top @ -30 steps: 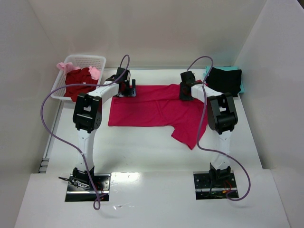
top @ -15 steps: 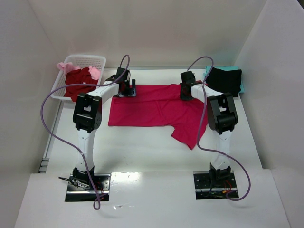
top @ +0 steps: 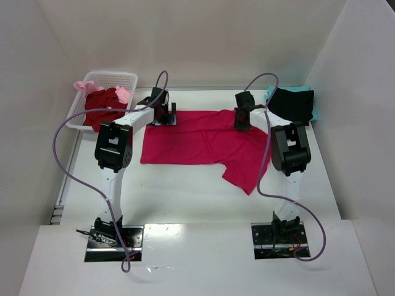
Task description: Fold and stack the t-shirts
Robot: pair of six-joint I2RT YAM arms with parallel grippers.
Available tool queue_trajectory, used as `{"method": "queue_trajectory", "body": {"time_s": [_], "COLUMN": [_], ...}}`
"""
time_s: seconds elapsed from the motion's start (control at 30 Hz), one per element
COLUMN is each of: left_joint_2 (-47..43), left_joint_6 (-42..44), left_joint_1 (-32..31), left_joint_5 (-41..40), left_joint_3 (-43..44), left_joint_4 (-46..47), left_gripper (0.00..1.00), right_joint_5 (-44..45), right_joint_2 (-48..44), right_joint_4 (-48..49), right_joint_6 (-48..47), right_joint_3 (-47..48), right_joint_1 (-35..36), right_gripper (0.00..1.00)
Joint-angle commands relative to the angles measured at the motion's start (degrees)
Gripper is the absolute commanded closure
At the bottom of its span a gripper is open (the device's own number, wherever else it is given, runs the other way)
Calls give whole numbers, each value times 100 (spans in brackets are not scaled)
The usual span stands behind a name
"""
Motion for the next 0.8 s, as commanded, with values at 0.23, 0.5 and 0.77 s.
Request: {"method": "queue_trajectory", "body": {"time_s": [0.23, 0.5, 0.77], "left_joint_2": [251, 252, 252], "left_joint_6": [61, 114, 114], "left_joint_1": [42, 42, 42], "left_joint_5": [204, 257, 257], "left_joint_3": [197, 197, 197], "left_joint_4": [-83, -83, -136], "left_gripper": [2, 2, 2], "right_joint_5": [-16, -253, -253], "right_joint_2": [-805, -859, -806], "right_joint_4": [-398, -284, -231], "right_joint_6": [-44, 8, 61], "right_joint_3": [-238, -415, -520], "right_joint_1": [50, 50, 50], "right_gripper": [91, 71, 54]}}
